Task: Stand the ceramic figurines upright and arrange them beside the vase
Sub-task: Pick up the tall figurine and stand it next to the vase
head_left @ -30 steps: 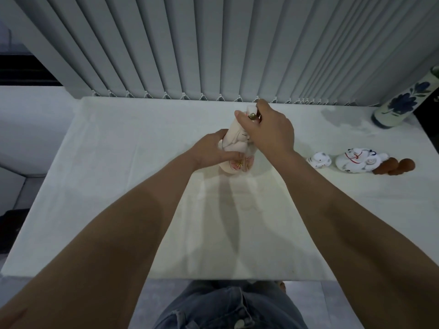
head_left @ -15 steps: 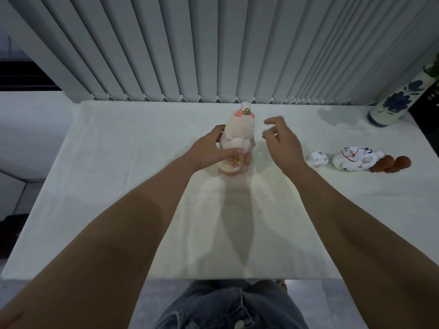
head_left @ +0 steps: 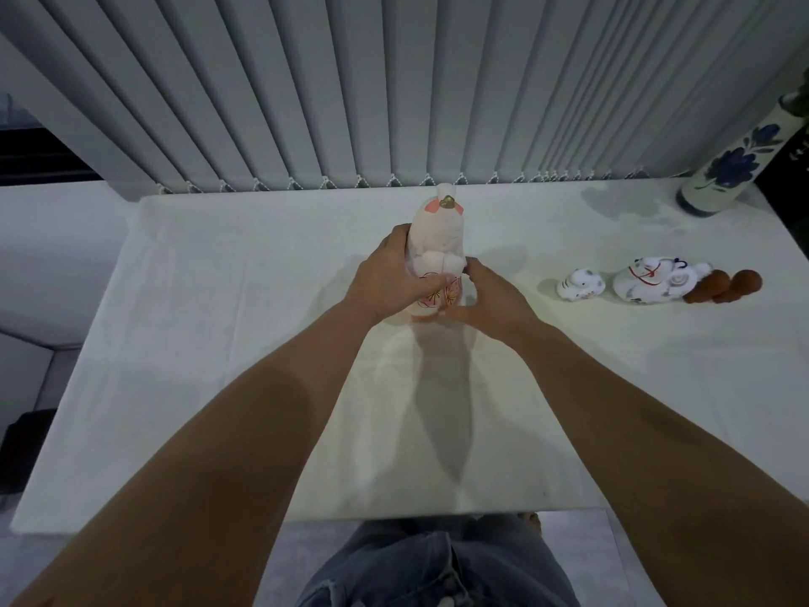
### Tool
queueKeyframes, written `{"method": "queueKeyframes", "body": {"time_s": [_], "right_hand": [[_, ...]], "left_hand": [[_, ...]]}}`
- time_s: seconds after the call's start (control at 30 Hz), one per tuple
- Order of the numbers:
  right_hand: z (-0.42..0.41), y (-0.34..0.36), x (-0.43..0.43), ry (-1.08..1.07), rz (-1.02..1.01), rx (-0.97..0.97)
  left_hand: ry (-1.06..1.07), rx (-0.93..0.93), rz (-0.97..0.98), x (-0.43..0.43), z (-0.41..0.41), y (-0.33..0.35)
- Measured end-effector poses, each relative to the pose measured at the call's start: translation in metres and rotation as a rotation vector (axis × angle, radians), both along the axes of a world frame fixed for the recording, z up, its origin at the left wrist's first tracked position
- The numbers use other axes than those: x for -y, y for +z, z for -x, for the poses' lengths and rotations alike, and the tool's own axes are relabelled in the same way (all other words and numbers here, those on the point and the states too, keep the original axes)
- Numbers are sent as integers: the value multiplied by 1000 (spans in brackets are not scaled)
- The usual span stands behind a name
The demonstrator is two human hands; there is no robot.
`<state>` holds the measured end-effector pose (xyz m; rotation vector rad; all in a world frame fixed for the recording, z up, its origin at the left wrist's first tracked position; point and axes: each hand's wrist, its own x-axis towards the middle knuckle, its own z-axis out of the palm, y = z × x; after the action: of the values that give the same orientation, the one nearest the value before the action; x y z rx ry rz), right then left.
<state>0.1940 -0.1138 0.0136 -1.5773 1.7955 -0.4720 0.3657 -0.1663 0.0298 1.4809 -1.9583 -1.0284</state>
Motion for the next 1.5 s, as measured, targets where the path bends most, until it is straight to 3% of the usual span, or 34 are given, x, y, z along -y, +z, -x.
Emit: {"method": "queueKeyframes", "body": {"time_s": [0.33, 0.5, 1.13, 1.5], "right_hand": [[26, 8, -19, -179, 101, 4], [59, 3, -24, -270, 141, -105], [96, -10, -22, -335, 115, -194], [94, -7, -19, -383, 177, -18]], "left_hand": [[-126, -46, -42, 9, 48, 9], [-179, -85, -69, 13, 86, 13], [-213, -171, -187, 20, 133, 3], [-146, -67, -211, 14, 129, -7]]}}
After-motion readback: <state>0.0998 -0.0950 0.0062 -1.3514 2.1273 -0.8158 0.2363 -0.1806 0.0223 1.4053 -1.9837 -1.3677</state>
